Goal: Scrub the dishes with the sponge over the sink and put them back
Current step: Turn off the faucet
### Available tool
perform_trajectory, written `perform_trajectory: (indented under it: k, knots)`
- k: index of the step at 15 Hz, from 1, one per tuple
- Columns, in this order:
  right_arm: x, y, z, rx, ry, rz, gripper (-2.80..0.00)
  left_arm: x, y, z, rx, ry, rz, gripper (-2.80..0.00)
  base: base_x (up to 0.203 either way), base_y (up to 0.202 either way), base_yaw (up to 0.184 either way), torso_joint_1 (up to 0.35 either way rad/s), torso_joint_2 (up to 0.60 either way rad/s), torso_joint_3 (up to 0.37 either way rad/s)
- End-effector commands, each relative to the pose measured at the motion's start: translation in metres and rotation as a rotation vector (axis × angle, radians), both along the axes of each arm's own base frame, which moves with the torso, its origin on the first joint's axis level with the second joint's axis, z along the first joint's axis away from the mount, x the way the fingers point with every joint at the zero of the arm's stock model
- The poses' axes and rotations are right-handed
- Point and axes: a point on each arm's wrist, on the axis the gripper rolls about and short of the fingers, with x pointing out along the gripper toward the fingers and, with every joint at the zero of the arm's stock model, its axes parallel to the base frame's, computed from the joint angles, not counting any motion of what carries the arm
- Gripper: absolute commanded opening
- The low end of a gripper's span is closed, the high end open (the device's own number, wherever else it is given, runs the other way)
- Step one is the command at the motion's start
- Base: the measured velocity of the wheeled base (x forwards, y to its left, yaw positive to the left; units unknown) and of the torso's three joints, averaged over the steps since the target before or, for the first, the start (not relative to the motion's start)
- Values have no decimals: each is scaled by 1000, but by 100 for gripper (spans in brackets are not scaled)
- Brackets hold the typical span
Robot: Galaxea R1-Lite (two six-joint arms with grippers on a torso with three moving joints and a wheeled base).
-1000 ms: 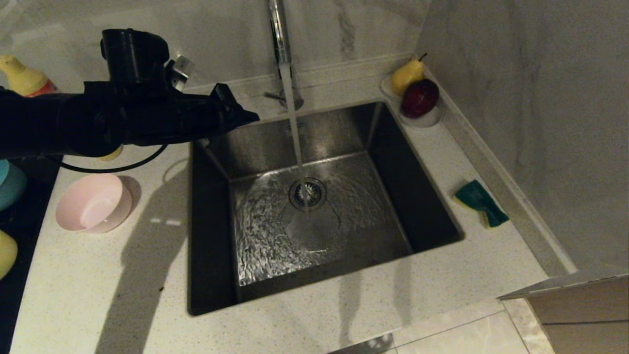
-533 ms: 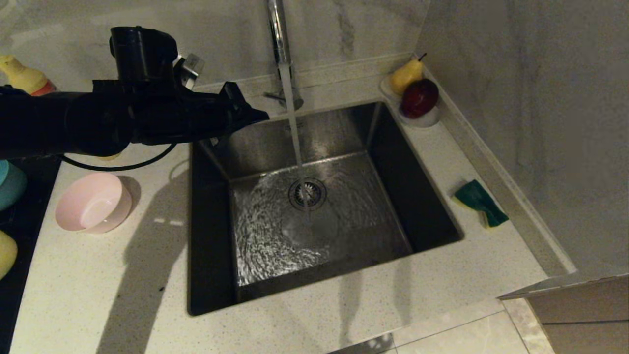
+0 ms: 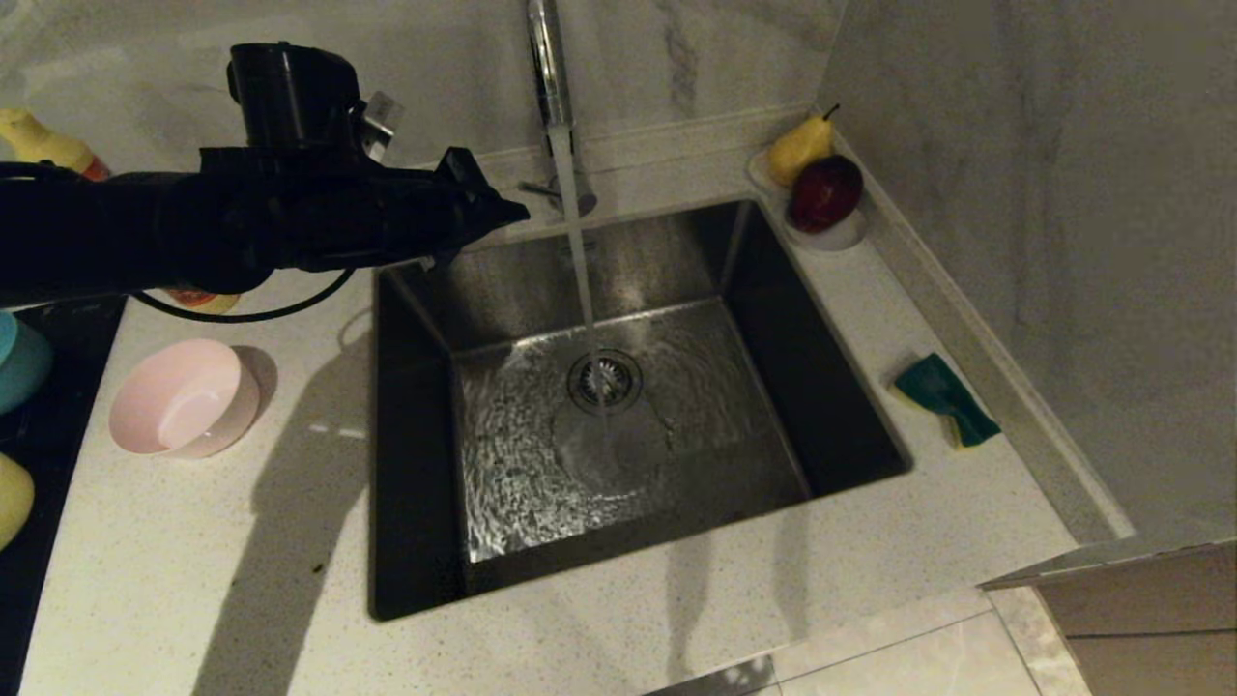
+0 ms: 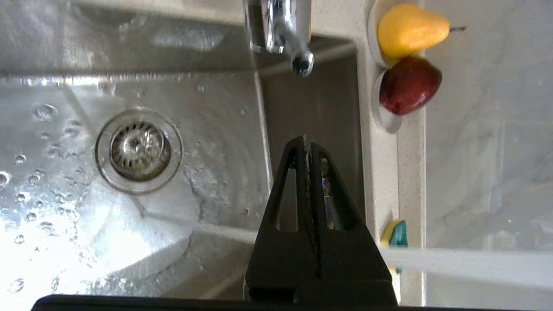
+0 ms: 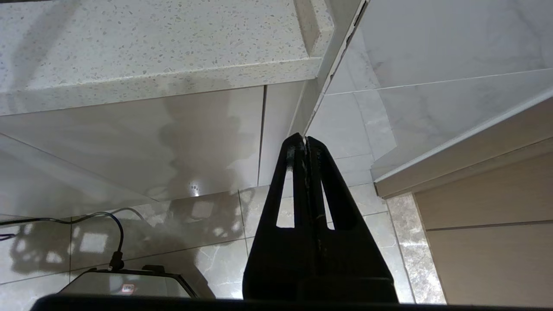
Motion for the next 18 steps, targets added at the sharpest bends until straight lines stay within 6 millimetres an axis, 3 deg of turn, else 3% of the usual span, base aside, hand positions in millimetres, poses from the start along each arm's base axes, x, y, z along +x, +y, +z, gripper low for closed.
perform_trajectory:
  k: [1,18]
  knots:
    - [0,0,0,-1,0,1,-280,6,-1,4,-8,-20,13,-280,0,0,0,0,0,0]
    - [0,0,0,-1,0,0,-280,40,-8,-4,-61,-124,70,-280,0,0,0,0,0,0]
